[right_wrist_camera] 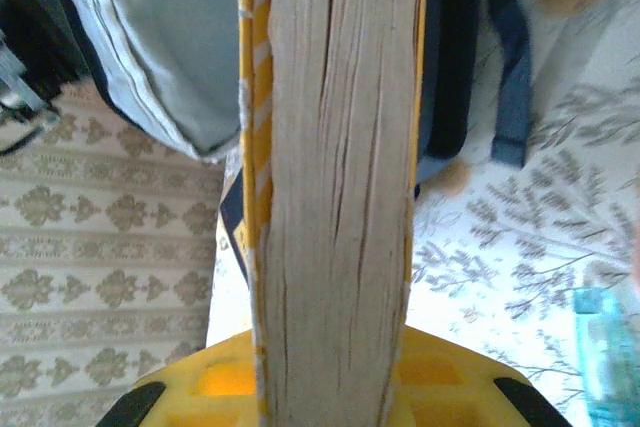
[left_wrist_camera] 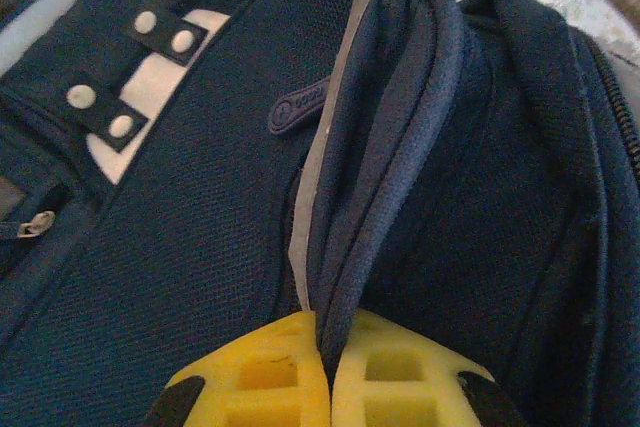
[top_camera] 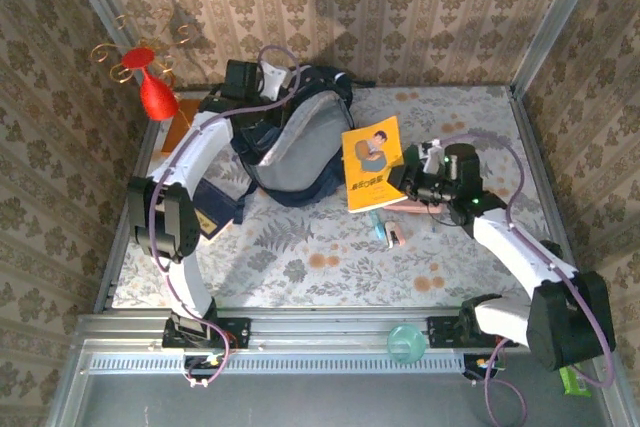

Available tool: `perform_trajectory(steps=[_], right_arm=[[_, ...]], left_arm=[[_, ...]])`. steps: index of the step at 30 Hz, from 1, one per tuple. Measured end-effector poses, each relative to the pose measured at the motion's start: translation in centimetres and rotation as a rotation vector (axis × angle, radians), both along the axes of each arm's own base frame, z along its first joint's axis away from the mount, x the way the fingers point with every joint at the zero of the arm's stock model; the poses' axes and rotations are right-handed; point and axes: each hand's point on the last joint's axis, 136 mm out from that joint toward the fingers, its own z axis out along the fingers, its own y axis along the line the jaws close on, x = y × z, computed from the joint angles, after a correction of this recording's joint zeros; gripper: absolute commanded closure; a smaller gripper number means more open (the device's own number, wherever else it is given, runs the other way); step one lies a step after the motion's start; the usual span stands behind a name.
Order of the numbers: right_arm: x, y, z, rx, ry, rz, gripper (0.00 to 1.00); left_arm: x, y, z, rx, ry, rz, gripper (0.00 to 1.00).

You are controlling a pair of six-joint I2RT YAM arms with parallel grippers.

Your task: Pack the student bag

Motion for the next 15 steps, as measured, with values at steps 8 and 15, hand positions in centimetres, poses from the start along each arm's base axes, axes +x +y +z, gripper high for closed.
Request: perform_trajectory(steps=[8, 15], right_arm=[[2.3, 5.9, -3.7, 0.043, 0.124, 0.094, 1.0], [8.6, 10.8, -3.8, 0.102, 0.099, 0.107, 1.0]], left_arm=[[-1.0, -1.4, -0.1, -0.077, 0.089, -0.035, 1.0], [-1.4, -2.0, 1.4, -0.126, 0.097, -0.068, 1.0]])
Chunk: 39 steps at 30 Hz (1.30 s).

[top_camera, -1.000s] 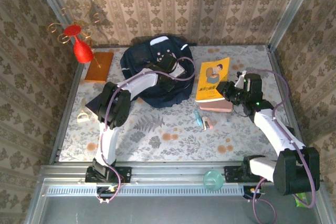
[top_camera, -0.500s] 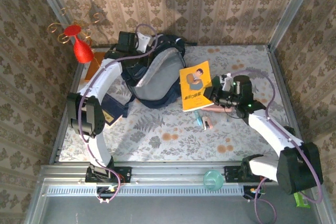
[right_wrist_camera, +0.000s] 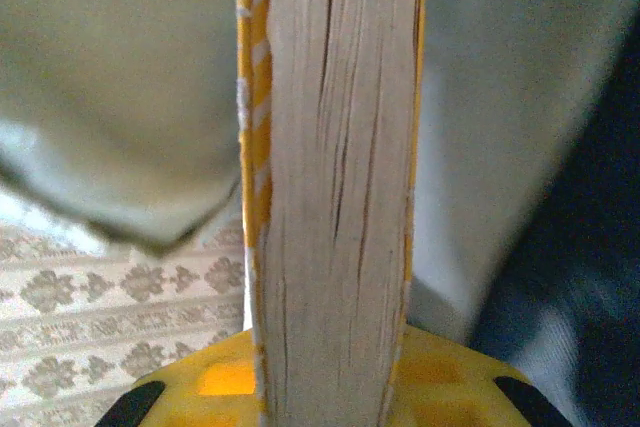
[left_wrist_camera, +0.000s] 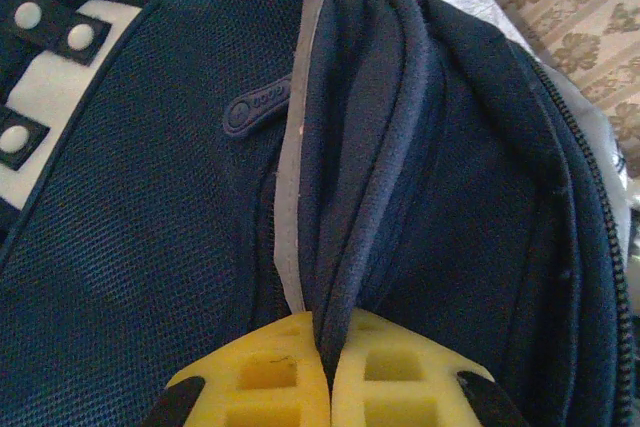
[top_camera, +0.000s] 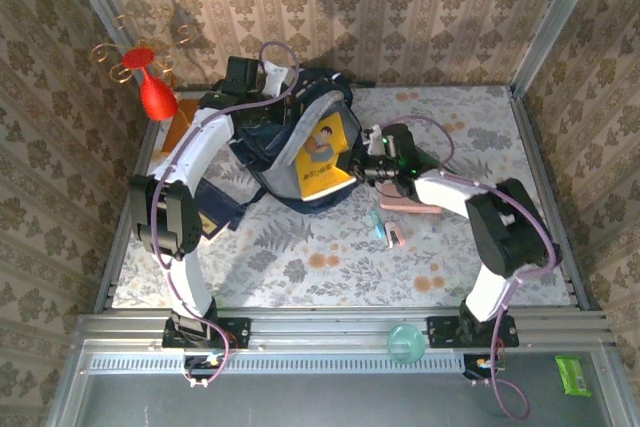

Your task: Pack the student bag

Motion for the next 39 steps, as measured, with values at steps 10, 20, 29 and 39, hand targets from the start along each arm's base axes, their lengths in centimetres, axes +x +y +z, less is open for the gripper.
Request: perform_trajectory(steps=[10, 20, 29, 39], right_arm=[[10.5, 3.2, -2.2, -0.036, -0.03, -0.161, 1.0], [15.4, 6.2, -4.8, -0.138, -0.047, -0.275, 0.93], [18.2, 7.0, -5.8, -0.179, -0.092, -0.346, 0.61], [10.8, 1.7, -3.0, -0.328, -0.138, -0.316, 0.52]], left_arm=[[-0.1, -0.9, 4.5, -0.069, -0.018, -0.059, 1.0], [0.6, -0.3, 3.9, -0.075, 0.011, -0.07, 1.0], [1.2, 0.5, 3.5, -0.06, 0.005, -0.051, 1.0], [1.7, 1.4, 2.6, -0.052, 0.018, -0.027, 1.0]])
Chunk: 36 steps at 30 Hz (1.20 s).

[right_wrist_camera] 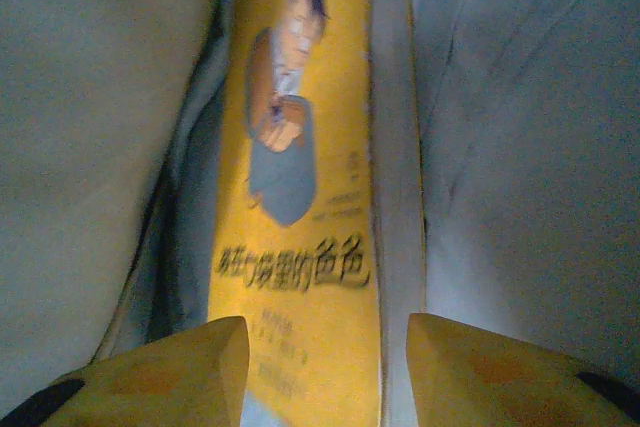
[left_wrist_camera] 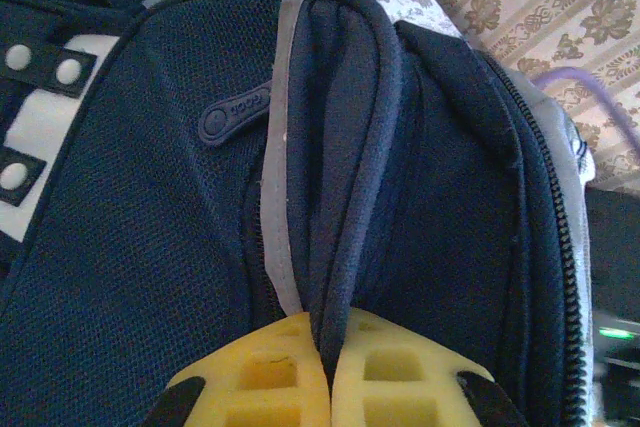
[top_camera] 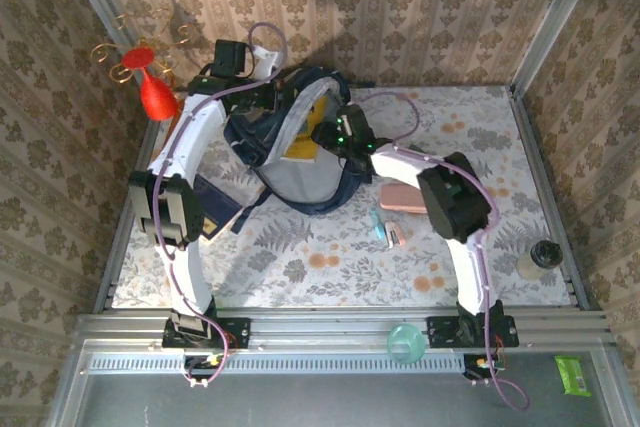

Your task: Pack the student bag

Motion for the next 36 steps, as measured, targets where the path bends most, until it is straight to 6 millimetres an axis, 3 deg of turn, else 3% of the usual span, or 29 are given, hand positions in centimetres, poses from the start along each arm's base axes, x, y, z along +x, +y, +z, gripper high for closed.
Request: perform_trajectory(steps=[6, 10, 13, 16, 20, 26, 29, 32, 36], right_arm=[[-5.4, -3.1, 6.5, -0.023, -0.131, 0.044, 0.52], [-8.7, -5.6, 9.0, -0.081, -0.192, 0.052, 0.52], [-10.2, -6.9, 10.3, -0.128, -0.23, 0.047, 0.51], [-11.3, -7.5, 10.6, -0.173, -0.248, 0.058, 0.5], [-12.9, -6.5, 9.7, -0.259, -0.252, 0.13, 0.47], [-16.7, -1.0, 8.7, -0.336, -0.268, 0.341, 0.42], [-17.5, 2.3, 7.6, -0.325, -0.26, 0.43, 0.42], [-18.0, 4.4, 5.0, -0.319, -0.211, 0.496, 0.42], [-18.5, 5.3, 1.6, -0.315, -0.128, 0.544, 0.42]], left_arm=[[0.0, -0.1, -0.8, -0.013, 0.008, -0.013, 0.97], [-0.9, -1.4, -4.0, -0.017, 0.06, -0.04, 0.61], [-1.3, -2.2, -5.4, -0.017, 0.088, -0.04, 0.47], [-0.8, -1.6, -6.4, -0.009, 0.086, 0.016, 0.36], [-2.2, 3.3, -9.0, 0.031, 0.144, 0.206, 0.27], [-7.5, 17.3, -11.6, 0.073, 0.188, 0.699, 0.26], [-10.8, 23.1, -14.6, 0.082, 0.239, 0.924, 0.25], [-13.5, 25.5, -18.4, 0.131, 0.326, 1.031, 0.23], [-13.6, 25.1, -21.2, 0.174, 0.417, 1.001, 0.31]])
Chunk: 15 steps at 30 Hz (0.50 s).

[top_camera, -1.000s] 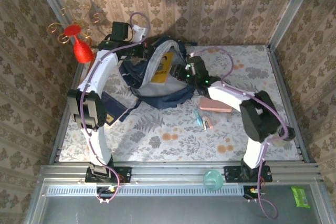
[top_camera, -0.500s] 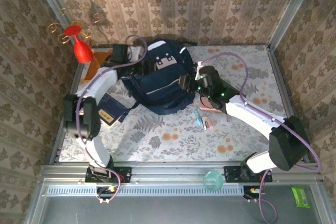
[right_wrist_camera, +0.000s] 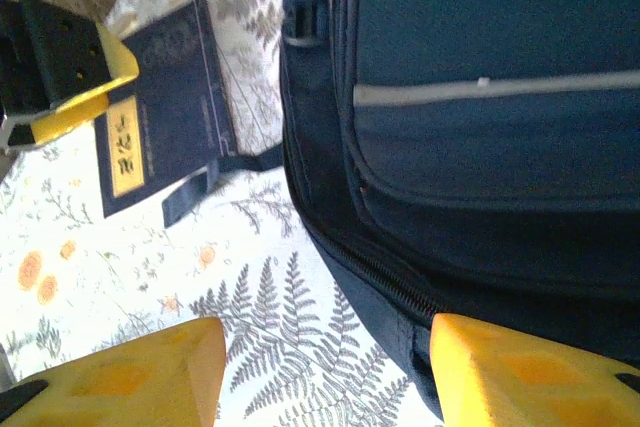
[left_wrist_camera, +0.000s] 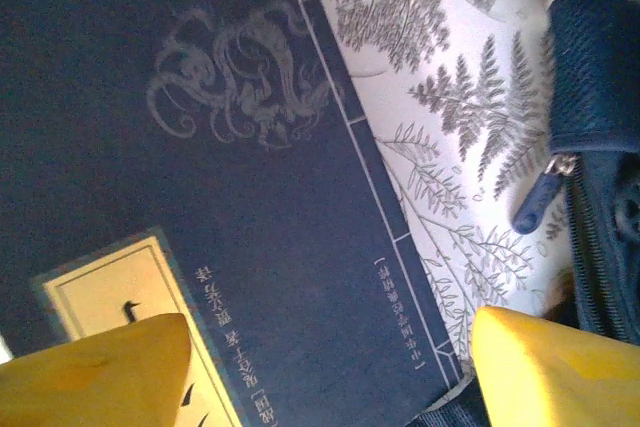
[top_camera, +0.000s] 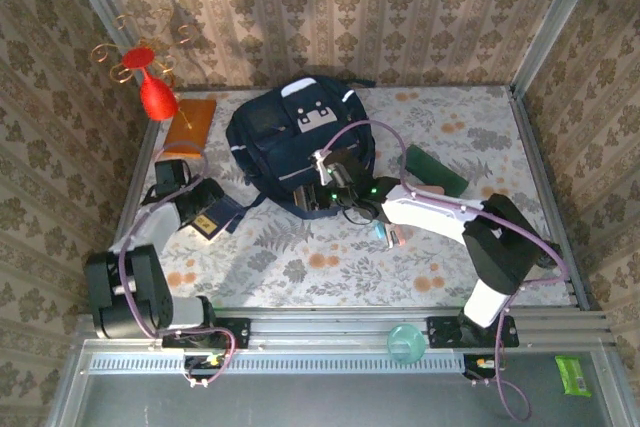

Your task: Pack the student bag

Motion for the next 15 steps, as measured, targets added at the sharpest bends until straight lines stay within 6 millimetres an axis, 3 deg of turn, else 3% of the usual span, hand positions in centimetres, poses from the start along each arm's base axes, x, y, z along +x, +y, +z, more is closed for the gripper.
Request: perform_trajectory(steps=[3, 6, 12, 15], right_arm=[[-0.2, 0.2, -0.7, 0.004, 0.028, 0.005, 0.42], [-0.2, 0.3, -0.5, 0.015, 0.029, 0.007, 0.41], [-0.6, -1.5, -0.3, 0.016, 0.032, -0.019, 0.4], [-0.4, -3.1, 0.1, 0.01, 0.031, -0.05, 0.39]], left_arm=[[1.2, -1.8, -1.2, -0.001, 0.039, -0.07, 0.32], [1.0, -4.0, -2.5, 0.005, 0.07, -0.147, 0.39], [-1.3, -7.3, -3.6, -0.015, 0.038, -0.242, 0.54], [-4.4, -11.4, -3.0, -0.067, 0.046, -0.366, 0.54]])
